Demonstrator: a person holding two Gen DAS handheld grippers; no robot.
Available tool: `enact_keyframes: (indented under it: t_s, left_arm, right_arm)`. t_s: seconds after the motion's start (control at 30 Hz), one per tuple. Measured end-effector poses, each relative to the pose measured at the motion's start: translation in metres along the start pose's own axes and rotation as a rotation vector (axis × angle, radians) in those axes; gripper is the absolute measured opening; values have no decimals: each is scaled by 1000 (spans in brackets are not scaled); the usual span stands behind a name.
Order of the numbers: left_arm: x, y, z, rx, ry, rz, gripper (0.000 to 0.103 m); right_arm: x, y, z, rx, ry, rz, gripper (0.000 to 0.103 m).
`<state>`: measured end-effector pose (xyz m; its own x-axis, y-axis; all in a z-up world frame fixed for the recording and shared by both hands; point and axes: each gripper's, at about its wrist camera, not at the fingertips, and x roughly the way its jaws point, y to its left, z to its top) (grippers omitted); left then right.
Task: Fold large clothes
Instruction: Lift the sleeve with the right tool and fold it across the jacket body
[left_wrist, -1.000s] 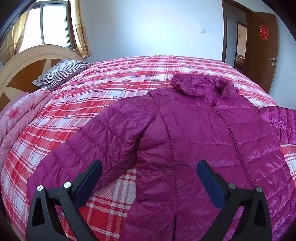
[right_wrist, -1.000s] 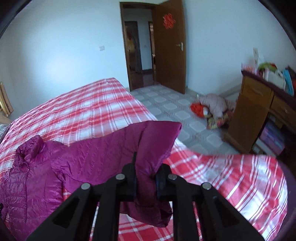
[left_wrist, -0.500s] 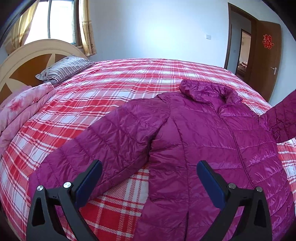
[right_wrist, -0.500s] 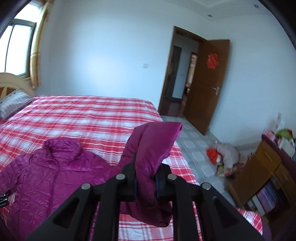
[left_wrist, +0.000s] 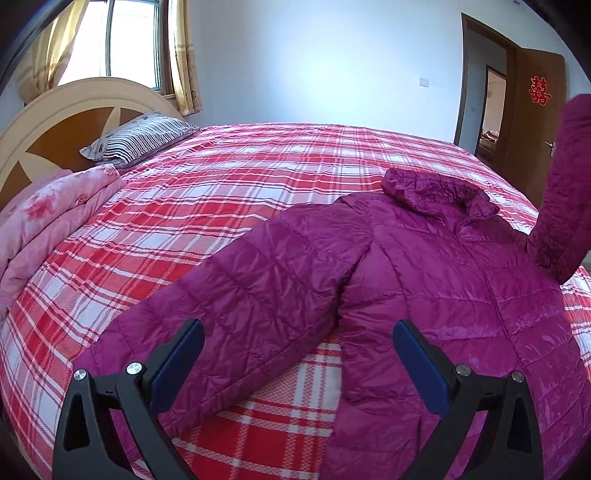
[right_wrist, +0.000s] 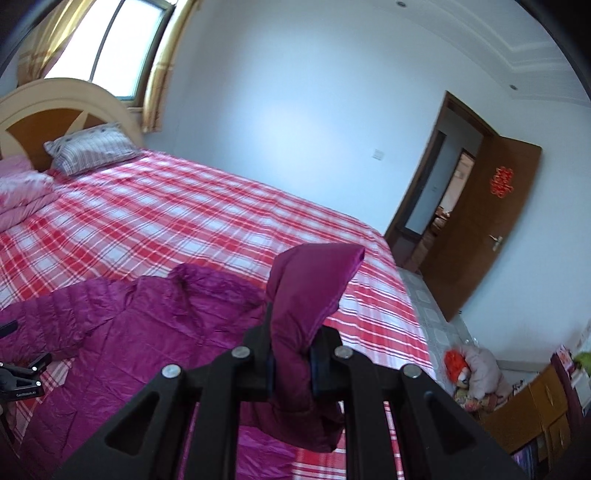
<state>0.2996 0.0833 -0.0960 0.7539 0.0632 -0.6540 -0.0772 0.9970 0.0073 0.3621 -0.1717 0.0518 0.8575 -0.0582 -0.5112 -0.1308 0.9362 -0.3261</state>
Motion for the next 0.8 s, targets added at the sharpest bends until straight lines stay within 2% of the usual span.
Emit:
enact_keyframes:
  t_s: [0.37, 0.7, 0.73, 0.8]
  left_arm:
    - [4, 12, -3, 22, 6, 18, 102]
    - [9, 9, 0, 68, 20, 60, 102]
    - [11, 6, 1, 74, 24, 62, 102]
    - [14, 0, 4, 87, 29, 64, 102]
  right_arm:
    - [69, 93, -8, -26, 100, 153, 16]
    - [136, 140, -45, 61, 203, 336, 18]
    - [141, 142, -49, 80, 204, 365, 24]
    - [148, 138, -55, 150, 198, 443, 51]
